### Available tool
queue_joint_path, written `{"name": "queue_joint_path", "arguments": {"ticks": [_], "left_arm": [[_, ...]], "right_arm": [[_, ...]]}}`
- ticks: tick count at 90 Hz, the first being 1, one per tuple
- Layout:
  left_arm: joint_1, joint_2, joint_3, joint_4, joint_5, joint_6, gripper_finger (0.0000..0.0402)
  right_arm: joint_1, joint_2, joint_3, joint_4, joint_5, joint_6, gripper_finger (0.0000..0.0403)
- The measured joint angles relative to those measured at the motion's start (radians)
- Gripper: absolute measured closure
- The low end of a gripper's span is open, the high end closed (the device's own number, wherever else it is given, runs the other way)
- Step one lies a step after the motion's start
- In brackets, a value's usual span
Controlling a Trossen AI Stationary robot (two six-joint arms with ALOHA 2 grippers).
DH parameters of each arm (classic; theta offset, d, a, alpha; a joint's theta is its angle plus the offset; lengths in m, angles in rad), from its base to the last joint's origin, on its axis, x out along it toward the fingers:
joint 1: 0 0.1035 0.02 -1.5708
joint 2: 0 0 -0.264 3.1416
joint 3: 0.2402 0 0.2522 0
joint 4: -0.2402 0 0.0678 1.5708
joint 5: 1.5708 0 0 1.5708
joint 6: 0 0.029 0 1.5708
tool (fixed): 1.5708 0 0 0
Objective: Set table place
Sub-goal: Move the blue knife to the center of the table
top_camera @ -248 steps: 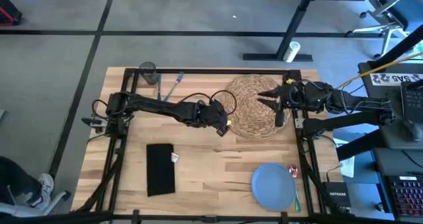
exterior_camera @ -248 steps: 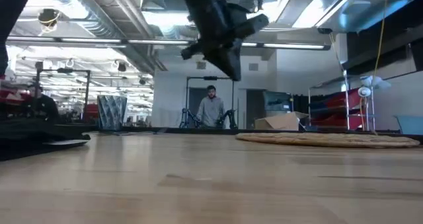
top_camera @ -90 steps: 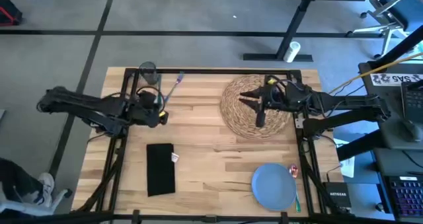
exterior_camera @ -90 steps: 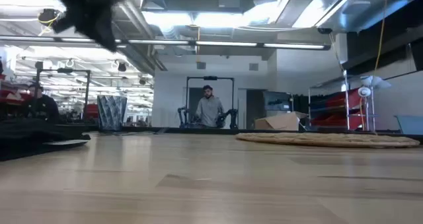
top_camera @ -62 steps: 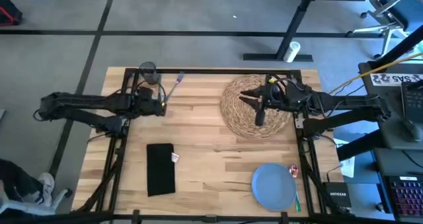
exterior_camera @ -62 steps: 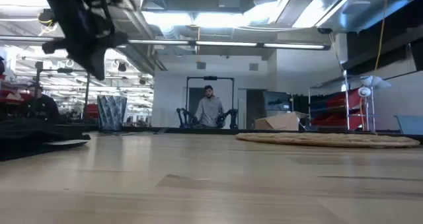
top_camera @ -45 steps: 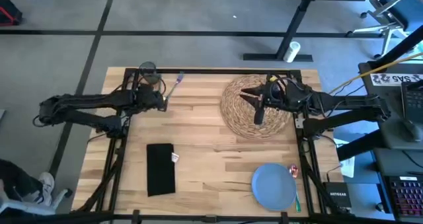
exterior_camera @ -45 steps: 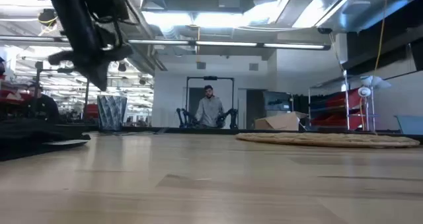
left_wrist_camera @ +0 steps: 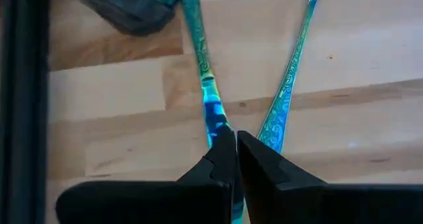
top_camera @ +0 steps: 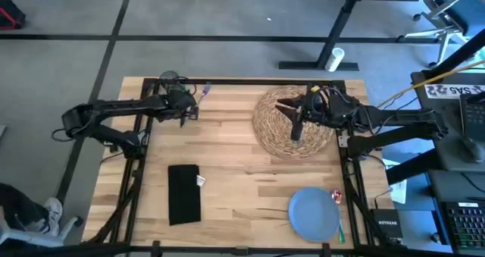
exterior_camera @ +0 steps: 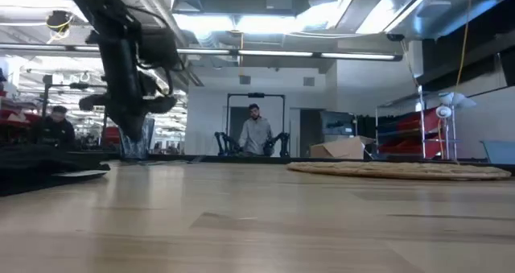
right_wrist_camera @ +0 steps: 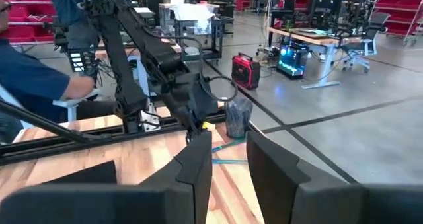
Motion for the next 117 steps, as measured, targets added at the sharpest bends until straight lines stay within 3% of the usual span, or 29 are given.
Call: {"name": "queue_joint_path", "arguments": {"ticks": [26,78,117], "left_arm": [[0.048,0.092,0.0,0.044,-0.003,0.002,0.0402],[0.042,0.19,0.0,0.108,0.011,-0.018,0.0402],[-0.127,0.204,0.001,0.05,0.021,-0.131,0.0402]], "right_arm": [[0.0,0.0,0.053,-0.023,0.018,-0.017,0.032],[0.0,0.0,0.072,-0.05,0.02,-0.035,0.032],[0.0,0.0,0.072,-0.059,0.02,-0.036,0.032]]}}
